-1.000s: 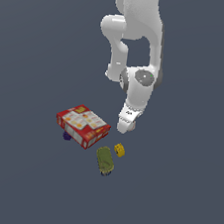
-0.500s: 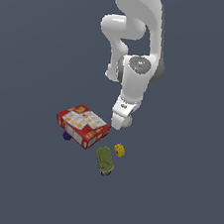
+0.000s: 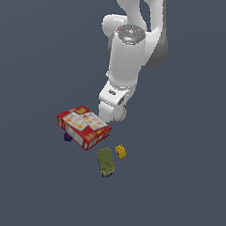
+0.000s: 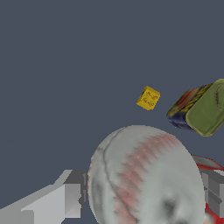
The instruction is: Pick up a designated object from a clutter of objects.
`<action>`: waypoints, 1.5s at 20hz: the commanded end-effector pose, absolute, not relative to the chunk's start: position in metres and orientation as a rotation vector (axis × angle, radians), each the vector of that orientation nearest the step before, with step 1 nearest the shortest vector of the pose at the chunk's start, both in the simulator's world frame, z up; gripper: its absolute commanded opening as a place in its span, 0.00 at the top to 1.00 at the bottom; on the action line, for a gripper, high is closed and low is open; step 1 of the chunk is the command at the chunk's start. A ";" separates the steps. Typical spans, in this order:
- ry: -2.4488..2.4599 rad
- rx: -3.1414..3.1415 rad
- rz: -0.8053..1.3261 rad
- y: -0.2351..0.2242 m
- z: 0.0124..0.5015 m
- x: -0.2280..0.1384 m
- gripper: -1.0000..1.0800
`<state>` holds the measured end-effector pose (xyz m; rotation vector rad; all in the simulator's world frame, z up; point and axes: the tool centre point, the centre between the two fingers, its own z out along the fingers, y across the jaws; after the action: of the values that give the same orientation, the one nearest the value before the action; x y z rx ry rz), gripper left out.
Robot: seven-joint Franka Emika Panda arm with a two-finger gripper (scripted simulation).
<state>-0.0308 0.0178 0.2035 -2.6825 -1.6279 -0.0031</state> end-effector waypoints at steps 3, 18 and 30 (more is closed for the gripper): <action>-1.629 -2.682 -0.005 -0.005 0.246 -0.017 1.00; -1.629 -2.686 -0.001 -0.068 0.362 0.025 1.00; -1.629 -2.687 0.000 -0.083 0.389 0.038 1.00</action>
<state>0.0368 -0.0826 0.3862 -2.6859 -1.6275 0.0022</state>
